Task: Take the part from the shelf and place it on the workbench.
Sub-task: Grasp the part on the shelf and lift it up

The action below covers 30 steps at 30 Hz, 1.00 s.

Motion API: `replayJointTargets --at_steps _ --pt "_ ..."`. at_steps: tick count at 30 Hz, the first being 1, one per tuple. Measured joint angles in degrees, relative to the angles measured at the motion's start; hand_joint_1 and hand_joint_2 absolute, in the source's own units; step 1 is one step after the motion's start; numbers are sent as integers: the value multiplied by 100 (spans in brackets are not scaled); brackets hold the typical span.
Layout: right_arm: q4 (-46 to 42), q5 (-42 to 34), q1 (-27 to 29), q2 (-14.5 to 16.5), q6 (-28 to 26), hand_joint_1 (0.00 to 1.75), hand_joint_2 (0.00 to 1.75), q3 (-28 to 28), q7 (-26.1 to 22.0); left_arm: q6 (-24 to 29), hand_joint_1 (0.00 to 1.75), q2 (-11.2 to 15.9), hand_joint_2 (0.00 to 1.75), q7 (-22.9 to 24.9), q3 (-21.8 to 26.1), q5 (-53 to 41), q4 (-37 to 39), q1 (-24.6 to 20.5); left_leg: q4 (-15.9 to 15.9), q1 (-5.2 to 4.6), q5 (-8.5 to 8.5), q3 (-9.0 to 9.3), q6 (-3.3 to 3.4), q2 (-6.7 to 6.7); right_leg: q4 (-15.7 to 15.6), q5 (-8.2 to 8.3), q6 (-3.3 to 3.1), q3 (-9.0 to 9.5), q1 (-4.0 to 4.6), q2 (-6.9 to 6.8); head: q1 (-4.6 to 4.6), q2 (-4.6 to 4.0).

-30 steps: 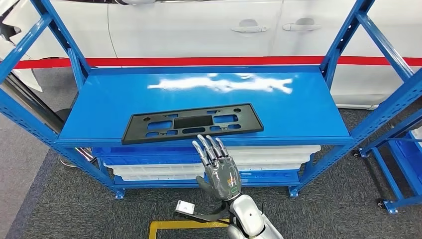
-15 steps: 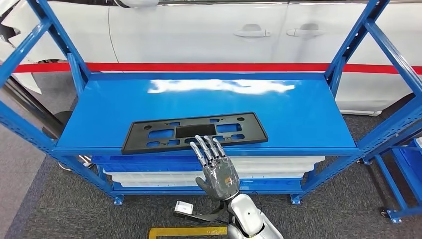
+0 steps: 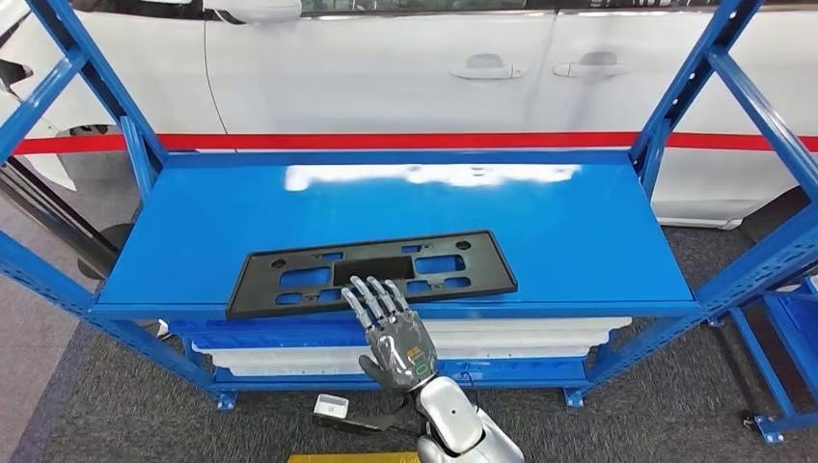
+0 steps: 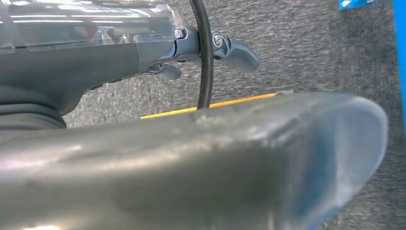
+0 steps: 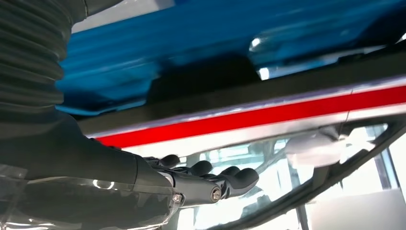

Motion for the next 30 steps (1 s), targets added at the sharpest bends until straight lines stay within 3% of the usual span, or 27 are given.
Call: replayJointTargets --at_steps 2,4,7,8,9,10,12,13,15,18,19,21,23,24,25,27,28,30 --pt "92 -9 -56 39 0 0 175 24 11 -2 0 -10 0 -3 -21 -4 0 1 -37 19 -9 16 78 -9 16 -35 51 -5 -4 -6 1 0" --pt "177 -19 -118 72 0 0 175 35 23 -2 0 -23 0 -3 -41 -5 0 -5 -78 43 -9 47 153 -6 340 -218 107 -158 -17 -9 1 0" --pt "304 -40 -161 86 0 0 175 36 37 -2 0 -30 0 -1 -55 -5 0 -9 -88 37 -45 76 217 -3 1413 -613 162 -787 -46 -11 1 0" --pt "348 -52 -163 86 -2 0 175 36 40 -2 0 -32 0 1 -58 -5 0 -2 -87 35 -64 95 220 -7 1588 -594 168 -930 -51 -11 1 0" --pt "390 -66 -171 88 -6 0 175 37 43 -2 0 -34 0 3 -60 -6 0 4 -86 34 -87 126 215 -14 1548 -460 163 -968 -53 -12 1 0" --pt "428 -82 -186 92 -11 0 175 37 44 -2 0 -37 0 5 -62 -8 0 10 -86 33 -112 168 205 -21 1302 -232 147 -898 -53 -12 1 0" --pt "492 -117 -245 102 -18 0 175 38 44 -2 0 -52 0 7 -66 -14 2 12 -82 19 -174 251 168 -31 553 214 81 -601 -33 -11 1 0" --pt "523 -127 -284 109 -14 0 175 39 49 -2 0 -60 0 8 -67 -22 3 11 -80 10 -200 275 140 -31 282 317 50 -486 -18 -11 1 0" --pt "577 -109 -377 120 29 0 175 52 86 -2 0 -69 0 17 -69 -44 7 8 -84 -5 -235 293 72 -28 90 317 9 -408 12 0 0 0" --pt "635 -56 -557 125 138 0 175 76 152 -3 0 -74 0 35 -76 -74 8 -3 2 9 -321 275 -19 -14 -7 330 -64 -353 -26 13 0 0" --pt "649 -52 -623 125 177 0 175 81 167 -4 0 -77 0 38 -78 -80 9 -7 195 15 -433 192 -43 -12 -40 335 -94 -323 -43 8 0 0" --pt "678 -67 -738 114 262 0 175 87 201 -7 0 -78 0 39 -79 -88 11 -5 889 27 -757 -157 -83 -10 -56 316 -139 -286 -43 -4 -1 0" --pt "702 -102 -829 84 330 0 175 88 237 -7 0 -72 0 33 -79 -89 11 8 1434 35 -877 -483 -117 -9 -50 287 -150 -264 -38 -6 -1 0" --pt "708 -126 -870 65 349 0 175 88 249 -8 0 -71 0 24 -79 -89 11 14 1417 40 -769 -512 -127 -7 -42 269 -144 -247 -40 -3 -1 0" --pt "712 -153 -911 51 362 0 175 88 258 -9 0 -69 0 12 -79 -90 11 16 1178 48 -562 -432 -131 -4 -29 245 -132 -225 -45 2 -1 0" --pt "712 -205 -997 29 383 0 175 88 262 -15 0 -68 0 -6 -79 -93 13 14 430 52 -162 -125 -126 4 20 185 -86 -197 -38 12 -1 0" --pt "712 -224 -1040 20 399 0 175 88 262 -19 0 -68 0 -9 -79 -96 14 9 170 45 -70 -14 -103 2 45 164 -59 -202 -27 16 -1 0" --pt "712 -262 -1111 -9 443 0 175 88 262 -31 0 -68 0 -10 -79 -99 17 10 13 16 -78 46 -39 -8 62 155 -5 -225 -9 20 1 0"
